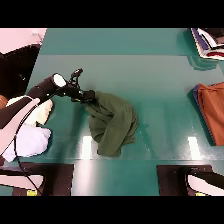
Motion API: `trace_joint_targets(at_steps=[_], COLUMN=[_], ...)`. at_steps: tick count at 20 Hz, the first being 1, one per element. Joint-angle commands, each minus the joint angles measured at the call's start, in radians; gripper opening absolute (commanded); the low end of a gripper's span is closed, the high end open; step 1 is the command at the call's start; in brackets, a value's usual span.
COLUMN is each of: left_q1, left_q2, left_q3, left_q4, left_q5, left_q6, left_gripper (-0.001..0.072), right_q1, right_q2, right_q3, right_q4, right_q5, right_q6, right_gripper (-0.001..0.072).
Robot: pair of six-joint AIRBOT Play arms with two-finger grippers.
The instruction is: Fold the shirts.
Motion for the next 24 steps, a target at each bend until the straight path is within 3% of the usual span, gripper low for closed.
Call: trace_joint_targets(at_steps=[1, 4, 7, 9, 10, 14, 21, 24], left_q1=[0.018, 0.040, 0.045, 0.045, 0.045, 0.045, 0.045, 0.045], left_q2=[0.001, 0.039, 0.073, 0.077, 0.076, 0.076, 0.076, 0.076], left_q3=[0.082, 0.193, 0.240, 0.239, 0.239, 0.239, 0.239, 0.239], left_q4=[0.008, 0.111, 0.197, 0.204, 0.204, 0.203, 0.205, 0.205], left_q5=[-0.013, -0.054, -0.072, -0.081, -0.086, -0.091, -0.092, -0.090], left_q6=[0.015, 0.015, 0.015, 0.016, 0.015, 0.016, 0.016, 0.015], left_gripper=[0.0031, 0.0032, 0.0032, 0.0032, 0.0032, 0.0032, 0.0032, 0.0032], right_q1=[0.002, 0.001, 0.005, 0.005, 0.006, 0.066, 0.211, 0.236], right_q2=[-0.012, 0.021, 0.064, 0.062, 0.050, -0.052, -0.214, -0.215], right_q3=[-0.044, -0.267, -0.608, -0.832, -0.936, -1.166, -1.175, -1.175], right_q4=[0.000, 0.006, 0.060, 0.196, 0.283, 0.554, 0.692, 0.720], right_q5=[0.105, 0.143, 0.050, -0.029, -0.083, -0.238, -0.269, -0.311], right_q6=[0.016, 0.054, 0.103, 0.101, 0.096, -0.023, -0.104, -0.124], right_gripper=[0.0022, 0.0022, 0.0042, 0.0426, 0.0468, 0.0465, 0.0449, 0.0343])
